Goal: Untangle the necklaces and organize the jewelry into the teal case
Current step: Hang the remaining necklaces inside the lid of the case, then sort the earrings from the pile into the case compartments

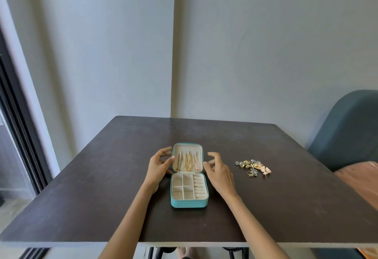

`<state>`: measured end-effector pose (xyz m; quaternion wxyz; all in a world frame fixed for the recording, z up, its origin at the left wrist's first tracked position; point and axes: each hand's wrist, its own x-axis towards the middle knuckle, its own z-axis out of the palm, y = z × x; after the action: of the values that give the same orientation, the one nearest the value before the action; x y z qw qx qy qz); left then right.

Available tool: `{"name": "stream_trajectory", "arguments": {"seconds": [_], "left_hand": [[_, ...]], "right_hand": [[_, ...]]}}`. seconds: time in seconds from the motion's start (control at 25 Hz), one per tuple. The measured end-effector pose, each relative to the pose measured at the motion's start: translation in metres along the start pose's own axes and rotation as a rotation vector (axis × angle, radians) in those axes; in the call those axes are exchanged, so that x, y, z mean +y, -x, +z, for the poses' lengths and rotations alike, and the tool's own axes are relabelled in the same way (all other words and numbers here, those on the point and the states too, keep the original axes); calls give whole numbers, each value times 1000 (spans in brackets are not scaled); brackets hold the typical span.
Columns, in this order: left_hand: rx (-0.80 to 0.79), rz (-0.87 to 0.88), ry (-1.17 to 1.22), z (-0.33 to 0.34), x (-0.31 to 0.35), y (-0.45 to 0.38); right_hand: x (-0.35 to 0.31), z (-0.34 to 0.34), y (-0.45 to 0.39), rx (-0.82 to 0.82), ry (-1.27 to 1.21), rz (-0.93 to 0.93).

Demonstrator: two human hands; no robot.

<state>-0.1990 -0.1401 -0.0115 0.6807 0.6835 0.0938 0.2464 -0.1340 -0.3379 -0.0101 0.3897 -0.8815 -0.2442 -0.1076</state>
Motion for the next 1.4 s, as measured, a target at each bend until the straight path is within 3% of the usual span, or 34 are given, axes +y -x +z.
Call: {"name": "stream_trajectory", "arguments": {"seconds": [0.12, 0.52, 0.76, 0.88, 1.04, 1.16, 1.24, 1.32, 1.4], "left_hand": [[42, -5, -97, 1, -5, 0], [2, -30, -192, -1, -5, 10], [-30, -61, -212, -3, 12, 22], [40, 97, -417, 1, 40, 15], [-92, 448, -582, 73, 93, 4], [-341, 472, -661, 165, 91, 16], [-415, 375, -684, 215, 66, 29], [-391, 283, -699, 246, 39, 39], [-370, 313, -786, 261, 19, 40]], "right_hand": [[8, 2, -6, -83, -104, 127], [6, 0, -4, -94, -169, 100], [4, -1, 2, -41, -260, 80], [12, -11, 10, 99, -275, 76], [40, -53, 16, 382, -113, 163], [75, -95, 21, 515, -17, 347], [99, -112, 24, 479, -20, 436], [114, -119, 24, 375, -31, 467], [118, -118, 19, 271, 12, 450]]}}
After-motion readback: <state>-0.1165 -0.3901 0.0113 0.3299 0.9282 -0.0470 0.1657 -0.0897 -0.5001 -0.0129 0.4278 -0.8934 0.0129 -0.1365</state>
